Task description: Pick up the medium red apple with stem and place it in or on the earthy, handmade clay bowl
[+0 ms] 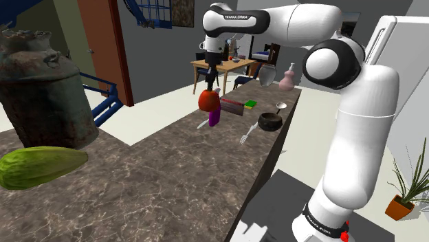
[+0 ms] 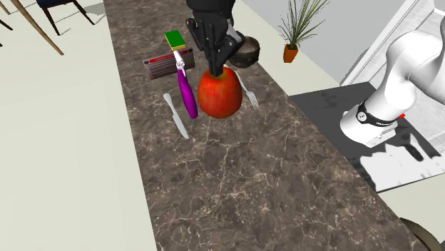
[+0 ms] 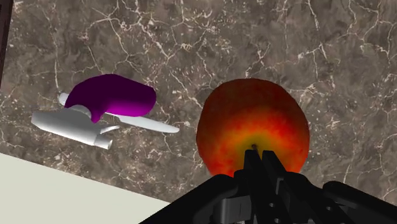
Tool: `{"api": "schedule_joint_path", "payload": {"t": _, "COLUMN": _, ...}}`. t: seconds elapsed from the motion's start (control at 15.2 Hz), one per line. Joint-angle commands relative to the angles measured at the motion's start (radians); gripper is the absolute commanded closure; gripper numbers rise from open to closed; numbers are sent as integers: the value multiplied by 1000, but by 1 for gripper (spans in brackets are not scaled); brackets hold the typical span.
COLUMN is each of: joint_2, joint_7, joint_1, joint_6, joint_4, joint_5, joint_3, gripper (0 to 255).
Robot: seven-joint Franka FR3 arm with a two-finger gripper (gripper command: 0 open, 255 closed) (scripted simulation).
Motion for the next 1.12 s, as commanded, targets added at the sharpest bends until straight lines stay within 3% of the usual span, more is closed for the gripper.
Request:
{"api": "schedule_joint_path", "payload": {"t": 0.0, "joint_2": -43, "joint_7": -39, "joint_1": -22, "joint_6": 5, "joint_4": -52, "joint_5": -1, "joint_3": -15, "gripper": 255}}
{"api": "schedule_joint_path", "payload": {"t": 0.53, "joint_2": -134, "joint_7": -205, "joint_1": -115, "joint_6": -22, "joint_4": -130, "joint_5": -9, "joint_3": -89, "gripper": 255}}
{"api": "schedule_joint_path", "payload": {"t": 1.06, "joint_2": -159, "joint_7": -384, "joint_1": -212, "joint_6": -70, "joint_4": -120, "joint_5": -17, "joint_3": -174, "gripper": 255}}
